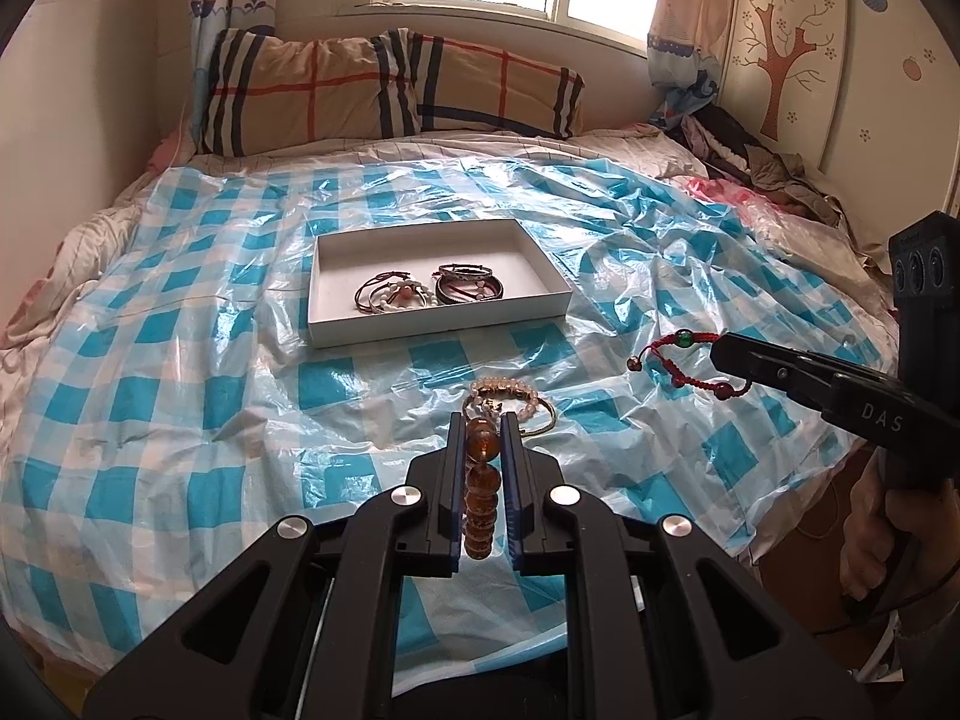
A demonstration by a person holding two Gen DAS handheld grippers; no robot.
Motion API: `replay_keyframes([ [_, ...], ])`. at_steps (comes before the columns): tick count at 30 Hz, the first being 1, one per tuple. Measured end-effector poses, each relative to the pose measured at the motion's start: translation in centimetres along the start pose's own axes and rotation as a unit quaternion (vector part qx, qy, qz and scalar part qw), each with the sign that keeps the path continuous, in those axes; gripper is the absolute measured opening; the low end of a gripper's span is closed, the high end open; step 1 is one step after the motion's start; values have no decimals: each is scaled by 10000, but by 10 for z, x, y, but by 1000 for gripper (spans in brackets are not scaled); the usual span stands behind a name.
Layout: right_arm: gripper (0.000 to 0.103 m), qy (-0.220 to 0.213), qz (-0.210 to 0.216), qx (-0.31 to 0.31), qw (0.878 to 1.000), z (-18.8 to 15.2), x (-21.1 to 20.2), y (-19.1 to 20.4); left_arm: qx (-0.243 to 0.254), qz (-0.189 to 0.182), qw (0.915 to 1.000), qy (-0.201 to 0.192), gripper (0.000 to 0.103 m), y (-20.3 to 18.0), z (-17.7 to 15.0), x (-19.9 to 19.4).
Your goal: Organize jewelry
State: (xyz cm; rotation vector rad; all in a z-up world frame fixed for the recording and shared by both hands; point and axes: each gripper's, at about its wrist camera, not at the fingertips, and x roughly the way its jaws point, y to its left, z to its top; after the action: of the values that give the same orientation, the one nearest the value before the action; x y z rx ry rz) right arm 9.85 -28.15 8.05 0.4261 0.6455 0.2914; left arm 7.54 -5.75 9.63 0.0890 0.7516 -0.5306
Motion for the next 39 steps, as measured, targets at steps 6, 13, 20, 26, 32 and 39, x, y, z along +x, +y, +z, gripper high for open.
replay_keyframes([
  [6,9,-76,-57,-56,9999,-1,-6,5,-58,-10,10000,12,10,5,-3,-6],
  [13,9,-148,-34,-107,9998,-3,-11,12,-52,-8,10000,-2,10,6,-4,-9],
  [20,9,-194,37,-116,9997,-4,-13,16,-76,-58,10000,-9,10,8,-6,-12],
  [26,9,-216,101,-108,9997,-5,-13,20,-68,-66,10000,-6,10,6,-7,-17],
  [32,9,-209,132,-103,9996,-7,-12,21,-42,-79,10000,-24,10,2,-6,-19],
  [39,9,-211,144,-91,9996,-8,-12,22,-22,-72,10000,-34,10,-4,-4,-20],
])
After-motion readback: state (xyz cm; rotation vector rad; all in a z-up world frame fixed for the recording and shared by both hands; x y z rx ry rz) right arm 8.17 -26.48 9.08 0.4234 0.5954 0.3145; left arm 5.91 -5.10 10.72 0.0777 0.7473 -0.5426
